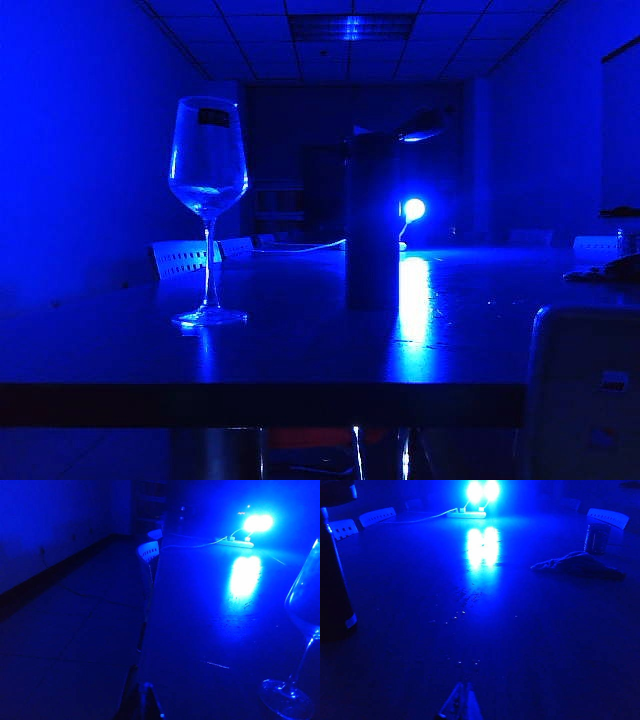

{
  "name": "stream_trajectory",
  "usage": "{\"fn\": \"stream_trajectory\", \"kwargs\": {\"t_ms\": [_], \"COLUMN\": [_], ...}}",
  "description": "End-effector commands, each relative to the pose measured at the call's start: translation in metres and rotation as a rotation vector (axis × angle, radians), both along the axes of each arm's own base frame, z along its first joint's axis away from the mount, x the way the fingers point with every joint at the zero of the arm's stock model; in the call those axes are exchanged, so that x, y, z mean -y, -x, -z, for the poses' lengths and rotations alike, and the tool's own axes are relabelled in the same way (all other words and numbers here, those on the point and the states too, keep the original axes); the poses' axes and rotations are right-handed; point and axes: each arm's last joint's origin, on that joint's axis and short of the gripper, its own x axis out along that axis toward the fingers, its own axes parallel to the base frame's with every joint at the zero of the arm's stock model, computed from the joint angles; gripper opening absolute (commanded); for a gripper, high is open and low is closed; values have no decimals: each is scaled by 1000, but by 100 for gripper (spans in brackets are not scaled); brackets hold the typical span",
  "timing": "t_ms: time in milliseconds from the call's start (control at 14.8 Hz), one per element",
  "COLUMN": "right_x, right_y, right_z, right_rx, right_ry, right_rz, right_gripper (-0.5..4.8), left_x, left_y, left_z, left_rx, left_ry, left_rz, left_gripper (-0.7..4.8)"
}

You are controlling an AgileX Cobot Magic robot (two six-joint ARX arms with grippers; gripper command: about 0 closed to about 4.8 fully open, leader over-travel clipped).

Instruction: Pick up the black thermos cup, pour some water from it into the stemmed glass, and then put the thermos cup back on the table.

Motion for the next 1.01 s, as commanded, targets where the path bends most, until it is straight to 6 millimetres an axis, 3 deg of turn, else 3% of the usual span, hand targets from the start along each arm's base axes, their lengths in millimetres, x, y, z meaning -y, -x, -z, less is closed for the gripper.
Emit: {"fn": "stream_trajectory", "kwargs": {"t_ms": [67,337,405,472,540,607,742,1012], "right_x": [1,1,0,0,0,0,-2,-3], "right_y": [0,0,0,1,3,5,13,29], "right_z": [0,0,-2,-7,-16,-26,-53,-109], "right_rx": [9,3,14,28,57,96,192,312], "right_ry": [3,3,2,1,0,-6,17,76], "right_rz": [20,18,16,13,8,-15,-81,-98], "right_gripper": [-6,-6,30,198,406,440,479,479], "left_x": [0,0,0,0,0,1,4,9], "left_y": [0,0,0,1,3,5,11,25], "left_z": [-1,-1,-3,-7,-14,-22,-42,-90], "left_rx": [12,10,22,38,61,85,134,211], "left_ry": [17,16,18,61,102,128,126,120], "left_rz": [6,6,6,12,18,26,130,241], "left_gripper": [-6,-6,-2,116,383,479,479,479]}}
